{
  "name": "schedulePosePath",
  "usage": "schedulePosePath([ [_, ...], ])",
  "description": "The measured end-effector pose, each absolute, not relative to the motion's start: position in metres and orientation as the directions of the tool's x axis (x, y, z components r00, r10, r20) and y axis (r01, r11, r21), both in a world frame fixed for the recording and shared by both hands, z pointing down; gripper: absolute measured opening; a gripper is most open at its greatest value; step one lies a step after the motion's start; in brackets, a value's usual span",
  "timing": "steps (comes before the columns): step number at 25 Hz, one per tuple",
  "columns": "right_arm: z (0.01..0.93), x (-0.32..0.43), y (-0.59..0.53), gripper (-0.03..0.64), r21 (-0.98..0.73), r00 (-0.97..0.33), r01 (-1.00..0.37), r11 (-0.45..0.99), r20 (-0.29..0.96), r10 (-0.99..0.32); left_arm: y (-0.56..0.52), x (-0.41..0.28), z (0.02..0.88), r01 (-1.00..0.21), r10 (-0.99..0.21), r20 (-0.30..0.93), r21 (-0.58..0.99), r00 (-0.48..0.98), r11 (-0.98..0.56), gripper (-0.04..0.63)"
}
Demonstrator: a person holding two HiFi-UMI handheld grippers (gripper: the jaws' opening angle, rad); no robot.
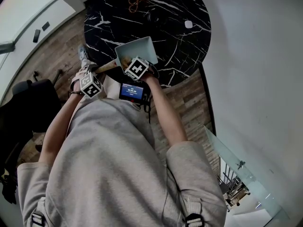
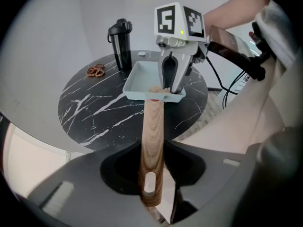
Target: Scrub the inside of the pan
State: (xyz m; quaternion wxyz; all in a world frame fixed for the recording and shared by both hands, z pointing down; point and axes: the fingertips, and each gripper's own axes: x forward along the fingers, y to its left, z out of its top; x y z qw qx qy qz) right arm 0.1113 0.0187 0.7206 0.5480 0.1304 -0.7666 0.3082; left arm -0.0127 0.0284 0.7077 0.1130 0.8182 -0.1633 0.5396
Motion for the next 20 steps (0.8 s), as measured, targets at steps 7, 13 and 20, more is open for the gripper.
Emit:
schedulePosePath([
  [7,0.679,0.138,-0.005,0.097,-0.294,-0.481,-0.666,0.685,0.871,-0.094,0.031,-0.009,0.707,-0.339,-0.116,0.929,0.01,0.351,-0.941,0.133],
  [13,0.69,0.208,-0.014,0.098,0.153,-0.067,-0.671,0.726,0.962,-0.265,0.026,0.0,0.719,-0.219,-0.158,0.935,-0.09,0.317,-0.972,0.125],
  [20,0.722,0.225,-0.016,0.101,0.142,0.018,-0.705,0.695,0.983,-0.182,0.028,0.001,0.723,-0.182,-0.109,0.944,-0.054,0.312,-0.982,0.11],
])
